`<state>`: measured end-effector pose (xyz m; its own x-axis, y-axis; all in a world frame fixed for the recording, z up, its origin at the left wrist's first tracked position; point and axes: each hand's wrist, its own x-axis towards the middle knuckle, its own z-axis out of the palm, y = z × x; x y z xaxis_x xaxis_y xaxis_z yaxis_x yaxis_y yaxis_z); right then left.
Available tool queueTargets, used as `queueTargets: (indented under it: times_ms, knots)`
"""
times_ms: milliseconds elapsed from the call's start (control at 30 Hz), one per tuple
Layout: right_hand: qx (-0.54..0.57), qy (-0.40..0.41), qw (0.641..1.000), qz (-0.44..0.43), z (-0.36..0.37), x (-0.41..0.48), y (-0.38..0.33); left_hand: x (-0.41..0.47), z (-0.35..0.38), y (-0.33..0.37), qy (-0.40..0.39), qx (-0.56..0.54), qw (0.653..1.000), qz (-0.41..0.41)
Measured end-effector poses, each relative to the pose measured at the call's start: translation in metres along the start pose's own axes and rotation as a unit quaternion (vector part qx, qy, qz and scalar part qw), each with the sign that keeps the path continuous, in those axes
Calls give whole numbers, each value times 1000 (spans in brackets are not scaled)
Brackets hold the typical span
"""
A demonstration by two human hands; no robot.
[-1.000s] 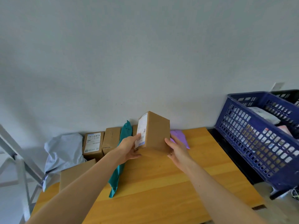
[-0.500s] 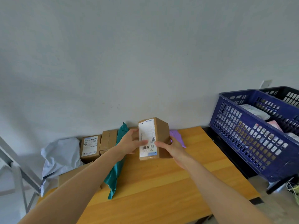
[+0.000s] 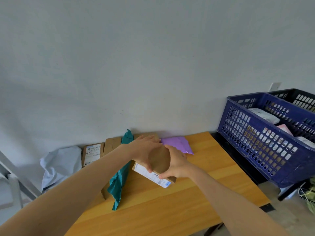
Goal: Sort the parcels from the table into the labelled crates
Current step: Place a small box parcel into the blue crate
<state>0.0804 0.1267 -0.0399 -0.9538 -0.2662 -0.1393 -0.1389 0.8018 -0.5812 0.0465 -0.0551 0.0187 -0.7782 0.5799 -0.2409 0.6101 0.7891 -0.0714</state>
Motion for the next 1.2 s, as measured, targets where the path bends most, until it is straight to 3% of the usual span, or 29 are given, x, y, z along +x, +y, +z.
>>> queueTargets:
  times_ms: [333,467,567,633,700,733,800,933,1067,1200]
  knots:
    - [-34,-12,999,-33,6,3,6,8,7,0,-15,0,1000,21]
    - [-33,55,997,-36,5,11,-1,6,8,-12,21,-7,999,-23]
    - [58,135,989,-9,-2,16,-4,3,11,-22,64,-108,988,-88]
    - [151,176,973,1,-8,17,-5,-3,11,-30,95,-297,939,-146]
    - [252,193,948,16,-12,18,-10,-8,9,-36,125,-502,834,-195]
    - [299,183,936,26,-13,18,-13,-9,8,-38,137,-570,783,-209]
    - [391,143,908,33,-17,17,-20,-9,7,-39,144,-641,721,-221]
    - [521,102,847,19,-24,13,-32,-10,6,-36,139,-697,674,-202]
    - [496,124,859,24,-31,8,-32,-8,4,-29,138,-731,648,-161]
    - [515,131,847,22,-39,-1,-19,3,-1,-18,139,-747,637,-126]
